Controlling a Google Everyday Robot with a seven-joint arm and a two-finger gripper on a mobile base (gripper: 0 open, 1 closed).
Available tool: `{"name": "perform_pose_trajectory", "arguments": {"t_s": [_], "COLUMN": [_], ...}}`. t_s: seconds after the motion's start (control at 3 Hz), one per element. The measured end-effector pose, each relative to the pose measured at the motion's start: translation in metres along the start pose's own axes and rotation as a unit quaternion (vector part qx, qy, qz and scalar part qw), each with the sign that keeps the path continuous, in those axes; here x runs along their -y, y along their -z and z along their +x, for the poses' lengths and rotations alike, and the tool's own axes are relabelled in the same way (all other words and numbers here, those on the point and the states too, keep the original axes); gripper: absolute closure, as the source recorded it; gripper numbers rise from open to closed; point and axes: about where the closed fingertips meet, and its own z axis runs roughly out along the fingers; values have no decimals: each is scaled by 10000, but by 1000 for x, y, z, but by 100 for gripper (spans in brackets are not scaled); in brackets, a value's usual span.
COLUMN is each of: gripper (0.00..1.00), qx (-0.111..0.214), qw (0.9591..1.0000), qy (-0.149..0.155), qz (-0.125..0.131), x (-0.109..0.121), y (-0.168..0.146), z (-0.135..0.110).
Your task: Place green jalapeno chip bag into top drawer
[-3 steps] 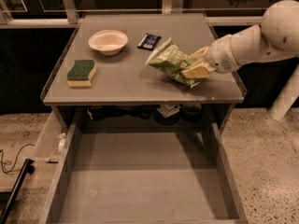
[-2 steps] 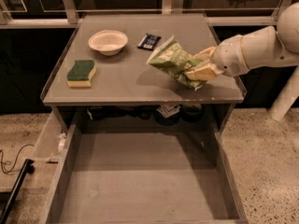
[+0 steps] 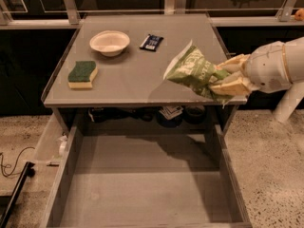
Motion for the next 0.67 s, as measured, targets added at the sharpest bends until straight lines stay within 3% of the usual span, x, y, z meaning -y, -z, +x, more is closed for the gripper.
{"name": "perform_pose_trajectory", "arguments": {"t_s": [0.33,0.67], "gripper": [100,100], "qx": [-342,-578], "qw": [9993,9981], "qy": [142,-27], "qz": [6,-190], "x": [-41,-85], "y": [22,10], "z": [20,52]}}
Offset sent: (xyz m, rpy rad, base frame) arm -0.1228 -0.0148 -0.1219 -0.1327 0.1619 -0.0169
